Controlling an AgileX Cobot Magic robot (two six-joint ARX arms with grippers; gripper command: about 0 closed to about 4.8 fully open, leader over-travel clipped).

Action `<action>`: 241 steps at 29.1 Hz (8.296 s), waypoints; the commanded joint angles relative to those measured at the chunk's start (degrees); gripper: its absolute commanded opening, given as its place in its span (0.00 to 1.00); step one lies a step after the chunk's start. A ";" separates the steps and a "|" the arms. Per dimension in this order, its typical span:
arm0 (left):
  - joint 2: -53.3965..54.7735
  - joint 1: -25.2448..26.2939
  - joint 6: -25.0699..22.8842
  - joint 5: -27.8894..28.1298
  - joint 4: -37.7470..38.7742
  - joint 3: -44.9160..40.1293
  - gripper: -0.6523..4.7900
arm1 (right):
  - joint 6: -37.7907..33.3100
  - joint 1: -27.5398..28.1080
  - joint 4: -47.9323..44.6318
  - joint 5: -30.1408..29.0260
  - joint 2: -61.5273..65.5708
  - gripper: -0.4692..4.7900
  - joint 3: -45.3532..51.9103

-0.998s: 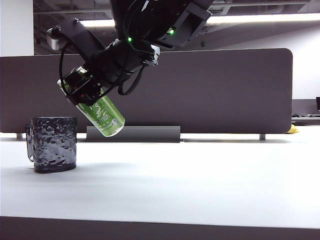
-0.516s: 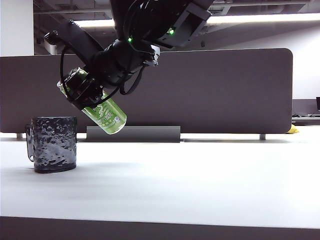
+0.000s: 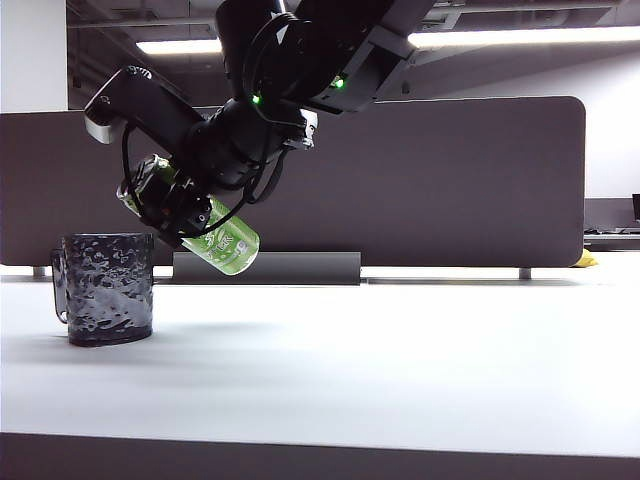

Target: Pick up the metal can, pour some water into the cup, then place the can back on the table.

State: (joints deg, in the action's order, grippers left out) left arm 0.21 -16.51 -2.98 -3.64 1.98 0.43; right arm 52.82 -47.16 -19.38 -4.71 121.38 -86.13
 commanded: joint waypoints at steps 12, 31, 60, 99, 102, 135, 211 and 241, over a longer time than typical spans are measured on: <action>0.04 -0.04 0.00 -0.22 -0.77 0.07 0.11 | 9.01 -0.24 -3.91 0.09 -0.59 0.52 -0.63; 0.02 -0.04 0.00 -0.22 -0.77 0.07 0.11 | 13.55 -1.20 -5.70 0.96 1.97 0.52 -4.63; 0.04 -0.11 0.00 -0.20 -0.77 0.07 0.11 | 22.12 -1.27 -3.56 3.93 2.27 0.52 -4.63; 0.04 -0.11 0.00 -0.22 -0.77 0.07 0.11 | 22.40 -1.20 -3.65 4.81 2.27 0.52 -4.63; 0.04 -0.11 0.00 -0.22 -0.77 0.07 0.11 | 22.43 -1.20 -3.65 4.79 2.27 0.52 -4.63; 0.02 -0.11 0.00 -0.22 -0.77 0.07 0.11 | 21.62 -1.29 -4.76 5.25 2.25 0.52 -4.63; 0.04 -0.11 0.00 -0.22 -0.77 0.07 0.11 | -53.96 8.46 -9.51 -2.95 -1.22 0.47 0.59; 0.04 -0.11 0.00 -0.22 -0.77 0.07 0.11 | -59.58 12.57 -33.03 -13.44 -2.14 0.47 19.82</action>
State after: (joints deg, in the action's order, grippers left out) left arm 0.19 -16.53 -2.98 -3.64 1.98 0.43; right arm -8.05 -34.52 -50.94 -18.04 119.96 -66.04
